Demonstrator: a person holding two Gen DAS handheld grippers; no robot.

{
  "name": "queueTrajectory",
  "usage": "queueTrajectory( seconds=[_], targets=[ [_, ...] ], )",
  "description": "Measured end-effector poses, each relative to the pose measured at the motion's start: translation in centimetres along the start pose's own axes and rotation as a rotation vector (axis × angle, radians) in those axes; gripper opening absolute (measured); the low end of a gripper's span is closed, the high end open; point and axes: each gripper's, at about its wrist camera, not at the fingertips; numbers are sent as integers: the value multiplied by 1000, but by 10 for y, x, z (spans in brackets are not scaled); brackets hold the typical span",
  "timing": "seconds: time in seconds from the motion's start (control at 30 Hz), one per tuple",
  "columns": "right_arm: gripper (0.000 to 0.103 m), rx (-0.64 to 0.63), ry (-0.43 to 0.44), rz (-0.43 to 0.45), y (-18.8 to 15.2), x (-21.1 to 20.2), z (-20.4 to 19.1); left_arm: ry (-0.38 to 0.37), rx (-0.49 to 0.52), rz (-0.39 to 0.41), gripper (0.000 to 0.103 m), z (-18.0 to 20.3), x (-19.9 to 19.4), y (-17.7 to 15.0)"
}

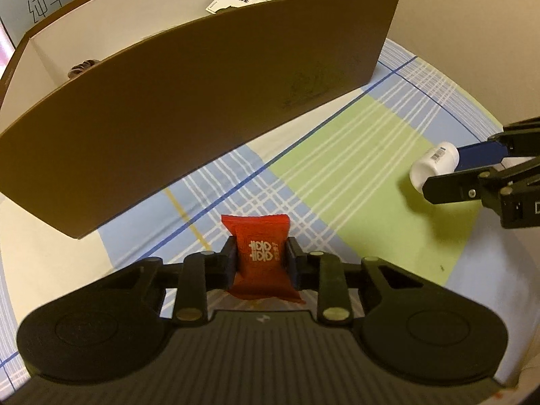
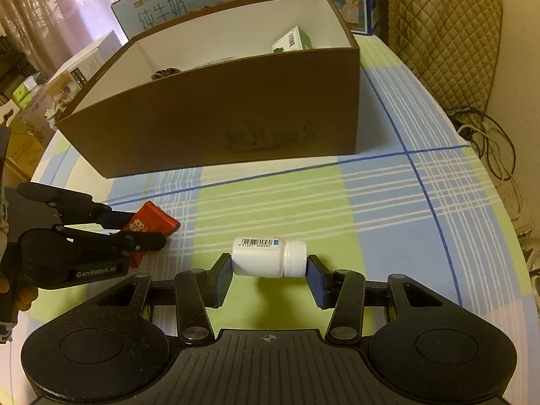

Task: Organize objects
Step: 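Carry the red candy and white bottle over the brown box with both grippers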

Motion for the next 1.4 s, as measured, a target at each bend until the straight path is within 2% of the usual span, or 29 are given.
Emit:
queueTrajectory(
  seconds=[0.3,0.53,0.8,1.1,1.4],
  targets=[
    [44,-36,24,24,11,-3,-5,1,-71,36,24,-9,-23,2],
    [44,-78,58,115,41,-22,-12,4,-157,155,24,-26,-72,19],
    [44,-125,70,229,91,-32,-17,64,-228,267,24,-56,-108,58],
    [44,-143,30,308,140,-21,-13,135,-256,266,24,-87,-87,111],
    [44,-121,-10,257,157,11,5,167,-287,210,24,-115,-49,140]
  ],
)
Point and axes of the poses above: each gripper's, at about its wrist camera, not at the fingertips, and x roughly the way its jaws point, z to its right, y to its top, and after that the axes turned 7 degrees about -x, right-handed
